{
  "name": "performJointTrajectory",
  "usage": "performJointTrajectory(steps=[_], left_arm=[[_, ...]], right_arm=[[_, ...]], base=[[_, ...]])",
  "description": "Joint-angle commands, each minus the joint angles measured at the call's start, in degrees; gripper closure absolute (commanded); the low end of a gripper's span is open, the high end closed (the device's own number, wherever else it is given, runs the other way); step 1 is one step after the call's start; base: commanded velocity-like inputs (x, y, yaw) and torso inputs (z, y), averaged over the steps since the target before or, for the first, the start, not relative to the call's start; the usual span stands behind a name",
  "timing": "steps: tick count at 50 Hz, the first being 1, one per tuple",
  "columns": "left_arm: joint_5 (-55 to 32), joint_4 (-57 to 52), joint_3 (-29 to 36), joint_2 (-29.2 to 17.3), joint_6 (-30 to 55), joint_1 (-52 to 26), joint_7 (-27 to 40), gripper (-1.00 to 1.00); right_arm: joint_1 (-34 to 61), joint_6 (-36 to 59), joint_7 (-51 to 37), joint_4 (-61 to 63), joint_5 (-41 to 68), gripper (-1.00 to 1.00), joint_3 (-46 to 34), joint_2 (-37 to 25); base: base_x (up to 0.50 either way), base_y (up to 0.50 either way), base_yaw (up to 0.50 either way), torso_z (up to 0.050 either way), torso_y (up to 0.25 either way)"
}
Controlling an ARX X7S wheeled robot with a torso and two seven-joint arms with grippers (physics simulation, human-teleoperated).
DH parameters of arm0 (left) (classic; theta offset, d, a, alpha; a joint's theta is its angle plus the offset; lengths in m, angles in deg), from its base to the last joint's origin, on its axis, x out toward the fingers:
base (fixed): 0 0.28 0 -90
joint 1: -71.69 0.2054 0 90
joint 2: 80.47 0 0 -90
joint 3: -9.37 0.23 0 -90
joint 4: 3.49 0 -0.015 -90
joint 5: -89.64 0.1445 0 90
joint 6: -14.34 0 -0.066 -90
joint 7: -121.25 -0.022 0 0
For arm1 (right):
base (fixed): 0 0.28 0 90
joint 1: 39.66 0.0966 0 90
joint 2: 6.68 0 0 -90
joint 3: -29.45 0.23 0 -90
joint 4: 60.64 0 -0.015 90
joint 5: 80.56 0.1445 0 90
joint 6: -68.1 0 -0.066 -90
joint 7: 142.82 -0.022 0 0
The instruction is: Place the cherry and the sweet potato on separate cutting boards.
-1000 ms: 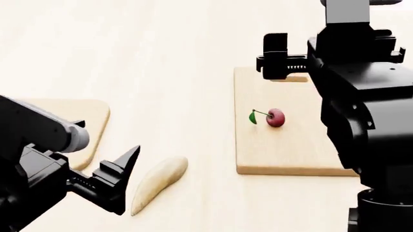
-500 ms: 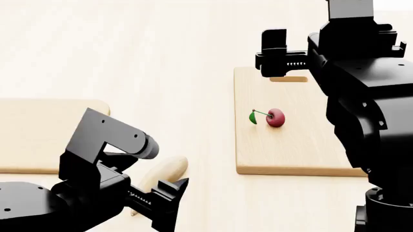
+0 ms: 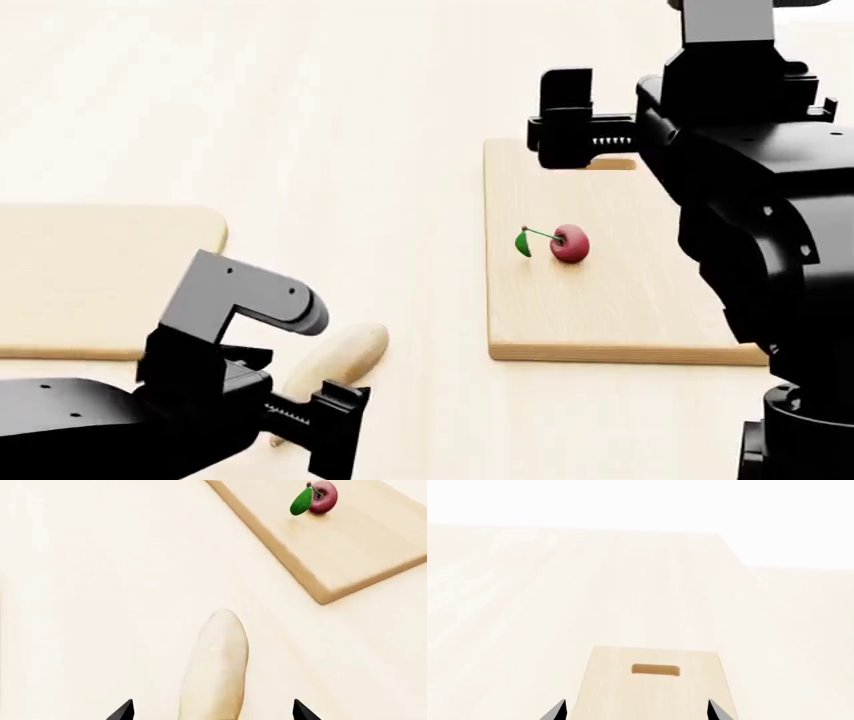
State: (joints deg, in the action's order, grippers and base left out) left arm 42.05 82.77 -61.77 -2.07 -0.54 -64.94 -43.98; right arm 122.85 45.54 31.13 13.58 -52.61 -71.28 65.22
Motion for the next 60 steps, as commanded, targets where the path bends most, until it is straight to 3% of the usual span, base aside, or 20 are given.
performJointTrajectory(steps=[1,5,6,8,17,18,31,42,46,56,60], left_arm=[[3.4,6.7,2.9,-0.3,-6.5,0.1,-2.6,-1.0],[3.5,7.3,3.4,-0.1,-6.9,0.0,-2.8,-1.0],[3.3,7.1,3.5,-0.1,-6.9,0.2,-2.9,-1.0],[3.4,7.5,3.8,-0.1,-7.2,0.4,-3.1,-1.0],[3.2,6.1,5.9,-0.4,-7.0,0.6,-3.9,-1.0],[3.0,5.3,5.7,-0.2,-6.7,0.5,-3.5,1.0],[-5.2,-6.3,-3.2,0.9,2.2,-2.1,4.5,1.0],[-9.9,-7.8,-11.0,-0.3,5.9,-7.4,8.2,1.0],[-11.5,-6.9,-14.2,-2.6,7.3,-11.1,8.4,1.0],[-6.9,1.7,-14.0,-10.0,3.2,-18.8,4.2,1.0],[-2.5,7.3,-10.7,-13.7,0.2,-22.1,1.3,1.0]], right_arm=[[0.1,0.7,0.7,-0.1,0.2,-1.0,0.0,0.0],[0.1,0.7,0.7,-0.1,0.4,-1.0,0.1,0.0],[-7.6,6.4,-2.8,8.5,3.4,-1.0,4.3,-1.3],[-12.5,12.6,-5.9,23.3,6.6,-1.0,8.7,-1.6],[-12.2,13.3,-6.3,23.4,7.1,-1.0,9.1,-1.5],[-12.4,13.3,-6.3,23.5,7.2,-1.0,9.1,-1.5],[-12.3,13.7,-6.6,24.2,8.0,-1.0,9.7,-2.3],[-11.8,14.8,-7.4,24.8,8.8,-1.0,10.2,-2.3],[-11.5,14.9,-7.4,24.7,9.1,-1.0,10.4,-2.3],[-10.7,16.4,-8.3,25.7,10.0,-1.0,10.9,-2.3],[-10.5,16.4,-8.5,25.6,10.3,-1.0,11.0,-2.3]], base=[[0.0,0.0,0.0,0.0,0.0],[0.0,0.0,0.0,0.0,0.0],[0.0,0.0,0.0,0.0,0.0],[0.0,0.0,0.0,0.0,0.0],[0.0,0.0,0.0,0.0,0.0],[0.0,0.0,0.0,0.0,0.0],[0.0,0.0,0.0,0.0,0.0],[0.0,0.0,0.0,0.0,0.0],[0.0,0.0,0.0,0.0,0.0],[0.0,0.0,0.0,0.0,0.0],[0.0,0.0,0.0,0.0,0.0]])
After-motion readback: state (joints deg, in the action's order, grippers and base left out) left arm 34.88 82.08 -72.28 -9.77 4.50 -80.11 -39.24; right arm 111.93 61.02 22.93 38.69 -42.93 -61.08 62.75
